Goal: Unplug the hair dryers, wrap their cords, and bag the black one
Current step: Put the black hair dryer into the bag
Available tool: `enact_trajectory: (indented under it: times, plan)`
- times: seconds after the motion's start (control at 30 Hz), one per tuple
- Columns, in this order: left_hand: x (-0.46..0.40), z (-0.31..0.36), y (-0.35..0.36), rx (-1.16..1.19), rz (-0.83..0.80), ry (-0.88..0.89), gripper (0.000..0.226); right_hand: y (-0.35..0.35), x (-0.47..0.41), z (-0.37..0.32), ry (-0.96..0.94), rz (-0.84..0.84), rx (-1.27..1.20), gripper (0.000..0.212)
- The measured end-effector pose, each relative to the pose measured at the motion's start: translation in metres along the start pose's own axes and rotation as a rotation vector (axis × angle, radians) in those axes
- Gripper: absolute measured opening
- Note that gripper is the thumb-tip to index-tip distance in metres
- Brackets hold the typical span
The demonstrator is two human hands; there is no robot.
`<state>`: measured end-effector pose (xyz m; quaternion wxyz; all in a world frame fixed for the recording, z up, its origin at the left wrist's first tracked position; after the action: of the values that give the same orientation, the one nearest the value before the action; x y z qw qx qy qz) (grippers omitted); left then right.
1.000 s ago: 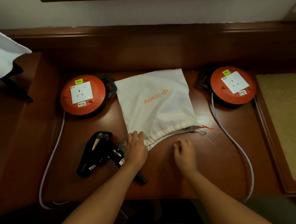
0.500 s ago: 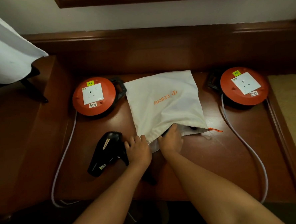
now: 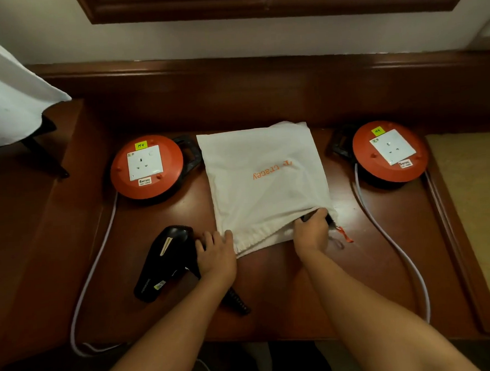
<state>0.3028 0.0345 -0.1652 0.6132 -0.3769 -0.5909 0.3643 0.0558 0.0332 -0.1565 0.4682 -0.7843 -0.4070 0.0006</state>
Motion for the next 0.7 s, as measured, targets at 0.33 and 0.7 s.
enact_trajectory:
  times: [0.33,0.7]
  plan:
    - [-0.001,0.009,-0.010,0.139,0.104,0.077,0.078,-0.034,0.004,0.009,-0.464,0.201,0.444,0.082]
    - [-0.013,0.046,0.000,0.173,-0.046,0.149,0.071,-0.012,-0.036,-0.003,-0.442,-0.022,0.471,0.077]
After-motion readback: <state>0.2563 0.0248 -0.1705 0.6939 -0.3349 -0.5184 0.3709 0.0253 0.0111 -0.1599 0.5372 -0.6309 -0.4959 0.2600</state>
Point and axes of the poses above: each hand's wrist, its own x-axis away from the middle knuckle, its own y-axis out of the palm, z = x × y, the point moved 9 cm from there along -x, towards the middle knuckle, and after that the axes turned 8 degrees about x, right-handed, at the moved point
